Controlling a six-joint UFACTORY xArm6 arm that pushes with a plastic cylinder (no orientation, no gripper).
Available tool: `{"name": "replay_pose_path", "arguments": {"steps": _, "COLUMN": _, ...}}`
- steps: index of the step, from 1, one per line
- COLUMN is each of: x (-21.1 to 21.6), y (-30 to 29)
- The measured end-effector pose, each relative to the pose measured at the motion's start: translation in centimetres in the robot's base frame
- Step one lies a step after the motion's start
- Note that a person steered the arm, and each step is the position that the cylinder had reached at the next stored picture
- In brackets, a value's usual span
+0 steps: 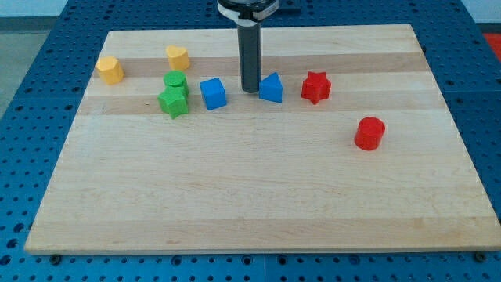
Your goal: Move the blue triangle slightly towards left
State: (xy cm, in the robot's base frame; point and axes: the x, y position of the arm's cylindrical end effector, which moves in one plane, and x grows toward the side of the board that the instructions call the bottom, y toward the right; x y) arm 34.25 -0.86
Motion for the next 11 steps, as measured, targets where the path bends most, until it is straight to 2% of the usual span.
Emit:
{"name": "replay_pose_path", "arguments": {"steps": 1, "x": -5.0, "y": 3.8}}
{"name": "replay_pose_path", "arguments": {"steps": 2, "x": -4.7, "y": 7.7}}
{"name": "replay_pose_path", "arguments": {"steps": 3, "x": -1.1, "y": 8.4}}
{"name": "replay_pose_path", "arguments": {"steps": 5, "x": -1.1, "y": 6.7}}
{"name": "replay_pose_path", "arguments": {"steps": 9, "x": 0.0, "y": -1.1}}
{"name": "replay_pose_path", "arguments": {"steps": 10, "x": 0.0, "y": 3.6}}
{"name": "replay_pose_path", "arguments": {"steps": 11, "x": 0.5, "y": 5.4}}
